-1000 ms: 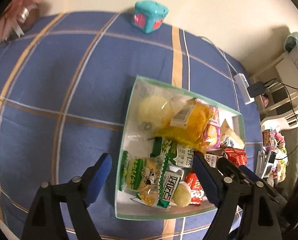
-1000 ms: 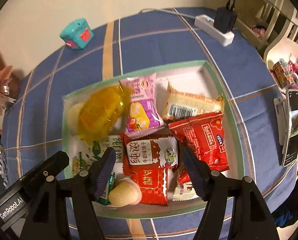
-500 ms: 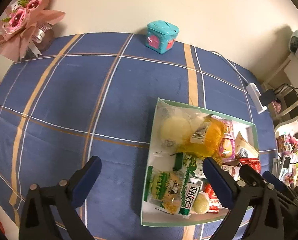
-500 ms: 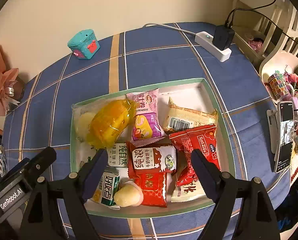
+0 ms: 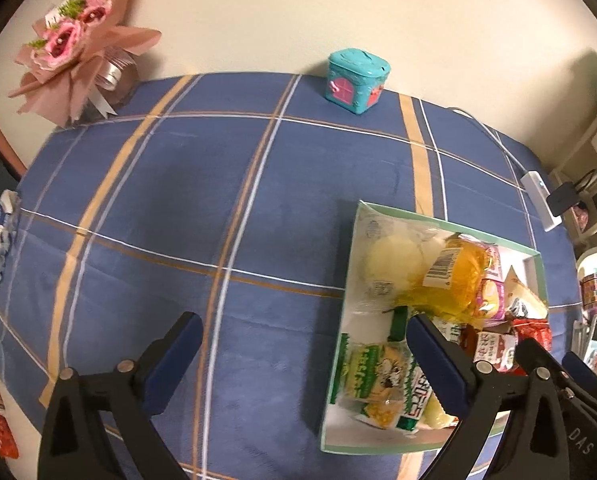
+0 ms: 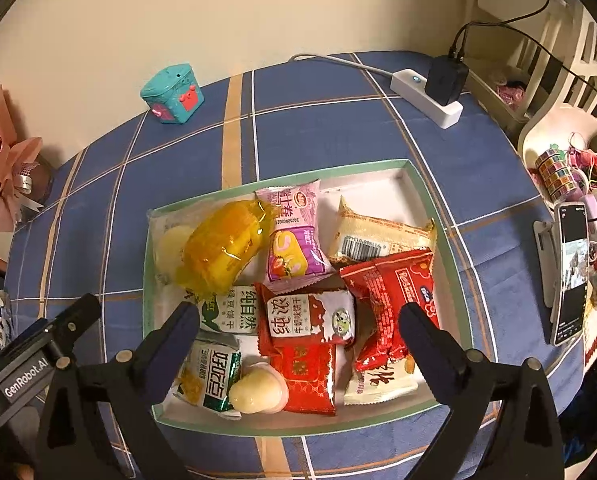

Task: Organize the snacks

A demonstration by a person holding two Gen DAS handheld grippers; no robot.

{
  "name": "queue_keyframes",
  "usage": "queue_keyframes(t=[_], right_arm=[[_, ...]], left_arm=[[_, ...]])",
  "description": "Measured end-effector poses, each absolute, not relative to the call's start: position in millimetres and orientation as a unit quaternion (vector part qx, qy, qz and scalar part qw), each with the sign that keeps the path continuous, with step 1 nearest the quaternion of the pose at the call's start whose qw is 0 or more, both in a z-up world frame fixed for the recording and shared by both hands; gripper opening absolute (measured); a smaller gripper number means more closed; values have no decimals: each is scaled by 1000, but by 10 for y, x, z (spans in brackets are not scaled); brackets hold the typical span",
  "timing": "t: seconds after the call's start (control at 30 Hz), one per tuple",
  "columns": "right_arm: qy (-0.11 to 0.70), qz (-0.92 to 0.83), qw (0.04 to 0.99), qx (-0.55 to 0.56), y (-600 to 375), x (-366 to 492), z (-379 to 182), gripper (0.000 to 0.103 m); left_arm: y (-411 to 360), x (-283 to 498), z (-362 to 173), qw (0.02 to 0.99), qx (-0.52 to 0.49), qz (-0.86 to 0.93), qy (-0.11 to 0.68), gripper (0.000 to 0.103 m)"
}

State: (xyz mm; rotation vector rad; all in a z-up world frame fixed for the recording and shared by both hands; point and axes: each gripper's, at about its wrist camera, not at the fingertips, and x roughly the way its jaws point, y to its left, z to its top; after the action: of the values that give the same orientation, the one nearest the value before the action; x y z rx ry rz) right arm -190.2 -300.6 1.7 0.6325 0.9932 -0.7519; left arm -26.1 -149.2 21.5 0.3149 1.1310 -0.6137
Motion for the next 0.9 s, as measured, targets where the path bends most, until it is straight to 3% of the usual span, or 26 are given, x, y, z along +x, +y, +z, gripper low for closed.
queue_keyframes(t=[0.23, 0.4, 0.9], right_arm=[[451, -348, 769, 289, -2789, -2038, 35, 100], [459, -346, 772, 271, -2545, -2117, -14, 100], [475, -342, 775, 238, -2014, -2339, -191, 100]], left_arm=[[-1264, -467, 298, 815, 210, -239, 484, 103], [-989, -528, 167, 801, 230, -223, 506, 103], [-334, -626, 86, 794, 198, -214, 533, 103]])
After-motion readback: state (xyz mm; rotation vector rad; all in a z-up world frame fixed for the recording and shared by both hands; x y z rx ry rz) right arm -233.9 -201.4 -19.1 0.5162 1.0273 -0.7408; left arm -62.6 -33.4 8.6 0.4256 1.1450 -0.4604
